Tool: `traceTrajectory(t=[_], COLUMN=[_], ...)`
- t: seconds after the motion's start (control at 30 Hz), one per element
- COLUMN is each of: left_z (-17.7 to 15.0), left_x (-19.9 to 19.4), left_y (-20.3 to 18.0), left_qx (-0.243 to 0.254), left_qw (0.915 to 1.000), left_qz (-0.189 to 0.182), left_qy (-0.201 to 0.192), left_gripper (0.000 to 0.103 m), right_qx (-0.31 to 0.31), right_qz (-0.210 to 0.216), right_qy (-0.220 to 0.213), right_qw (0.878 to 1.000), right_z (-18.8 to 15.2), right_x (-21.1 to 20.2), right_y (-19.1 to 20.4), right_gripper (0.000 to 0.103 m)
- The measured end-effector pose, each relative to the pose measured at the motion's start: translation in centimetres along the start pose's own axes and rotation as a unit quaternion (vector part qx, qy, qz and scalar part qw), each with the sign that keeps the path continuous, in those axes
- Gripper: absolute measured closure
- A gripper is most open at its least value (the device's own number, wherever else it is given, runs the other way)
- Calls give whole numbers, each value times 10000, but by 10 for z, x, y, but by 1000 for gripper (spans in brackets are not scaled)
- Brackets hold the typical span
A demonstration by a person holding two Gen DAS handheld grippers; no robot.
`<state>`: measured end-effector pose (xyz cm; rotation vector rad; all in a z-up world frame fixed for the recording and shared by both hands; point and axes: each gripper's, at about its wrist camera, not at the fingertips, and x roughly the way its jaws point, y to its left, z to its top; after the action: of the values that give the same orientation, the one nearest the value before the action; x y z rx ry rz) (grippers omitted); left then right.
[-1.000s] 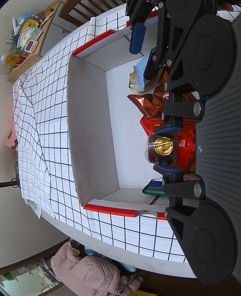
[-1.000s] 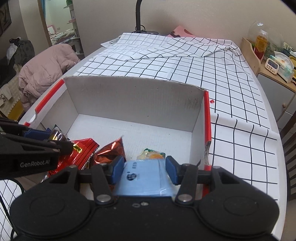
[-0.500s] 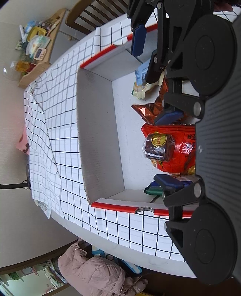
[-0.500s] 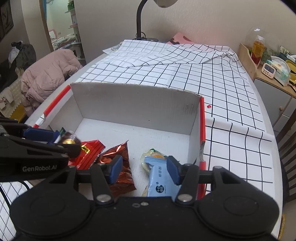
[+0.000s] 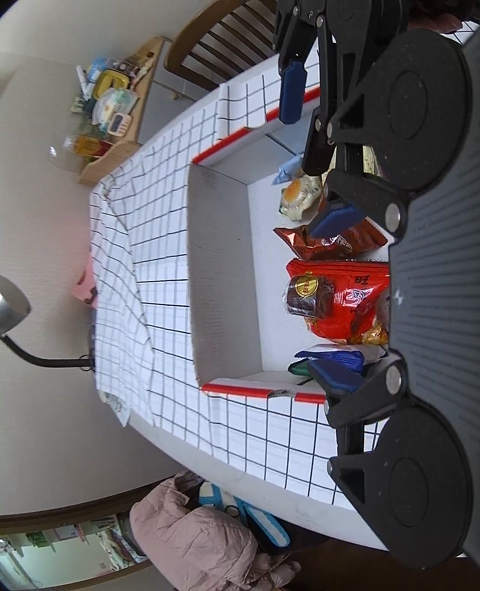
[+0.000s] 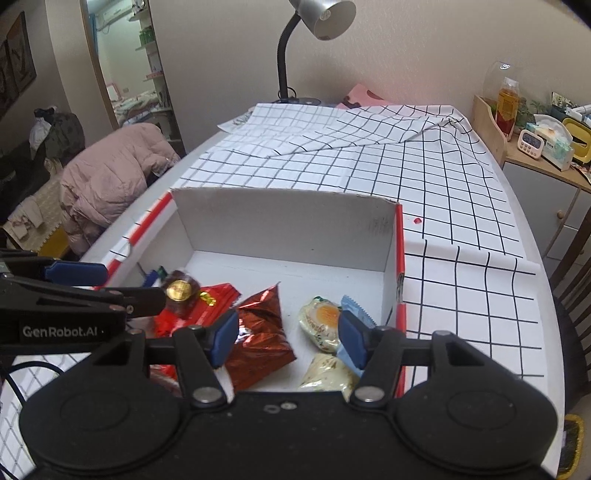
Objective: Organize snacks
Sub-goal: 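Carry the cake and light blue packet into the red box and release both, then pull both open grippers back toward the blue cookie bag and yellow packet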
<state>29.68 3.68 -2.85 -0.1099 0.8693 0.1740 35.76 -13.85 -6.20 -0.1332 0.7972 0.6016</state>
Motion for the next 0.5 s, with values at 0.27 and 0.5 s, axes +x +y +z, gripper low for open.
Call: traceTrajectory(t=[0.27,0.5], left_z=[-10,-24], left_x=[-29,-52], left_y=[5,9], left_qx=[-72,-64], left_qw=[9995,9986], left_qz=[-130,-257], left_qy=[-273,-452], left_gripper=[28,23], right_qx=[146,221], right_qz=[232,382], right_qy=[-203,-382], right_qw=[9994,9983], right_z=[-5,-16], right_x=[-27,-50], right_y=[6,7], right_gripper=[44,41])
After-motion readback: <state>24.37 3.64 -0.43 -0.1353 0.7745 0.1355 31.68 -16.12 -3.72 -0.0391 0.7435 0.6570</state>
